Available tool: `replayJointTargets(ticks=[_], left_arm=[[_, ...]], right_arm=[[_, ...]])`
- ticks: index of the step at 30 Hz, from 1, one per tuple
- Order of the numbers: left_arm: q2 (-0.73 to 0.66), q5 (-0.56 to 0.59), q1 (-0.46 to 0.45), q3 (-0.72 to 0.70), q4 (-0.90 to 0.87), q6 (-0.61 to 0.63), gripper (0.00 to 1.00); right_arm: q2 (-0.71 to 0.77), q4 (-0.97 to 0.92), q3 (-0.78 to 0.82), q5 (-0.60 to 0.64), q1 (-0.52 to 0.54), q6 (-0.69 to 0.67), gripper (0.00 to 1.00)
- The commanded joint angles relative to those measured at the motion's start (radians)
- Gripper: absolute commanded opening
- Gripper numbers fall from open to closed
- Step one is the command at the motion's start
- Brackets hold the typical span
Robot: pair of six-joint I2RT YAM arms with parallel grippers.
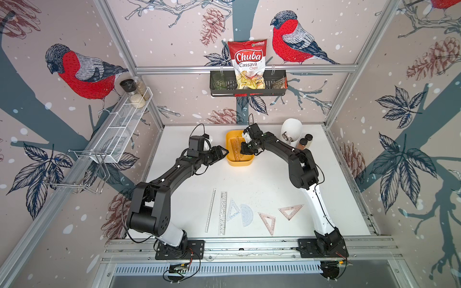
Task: Put the scattered rulers into the storage box
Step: Place the ruler in the storage box.
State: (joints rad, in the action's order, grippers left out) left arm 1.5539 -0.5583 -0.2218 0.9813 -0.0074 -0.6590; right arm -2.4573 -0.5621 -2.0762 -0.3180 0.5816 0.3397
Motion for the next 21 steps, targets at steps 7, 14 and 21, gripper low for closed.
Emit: replayJointTargets(ticks=[7, 14, 21], left_arm=[[-0.011, -0.015, 0.005, -0.005, 0.023, -0.008, 0.68], [-0.011, -0.013, 0.006, -0.01, 0.027, -0.008, 0.68], [-0.009, -0.01, 0.006, -0.011, 0.027, -0.008, 0.68]], right_arm=[[0.001, -0.047, -0.041, 0.042, 0.006, -0.027, 0.21], [0.011, -0.053, -0.049, 0.059, 0.006, -0.03, 0.21], [0.024, -0.059, -0.058, 0.075, 0.013, -0.034, 0.22]])
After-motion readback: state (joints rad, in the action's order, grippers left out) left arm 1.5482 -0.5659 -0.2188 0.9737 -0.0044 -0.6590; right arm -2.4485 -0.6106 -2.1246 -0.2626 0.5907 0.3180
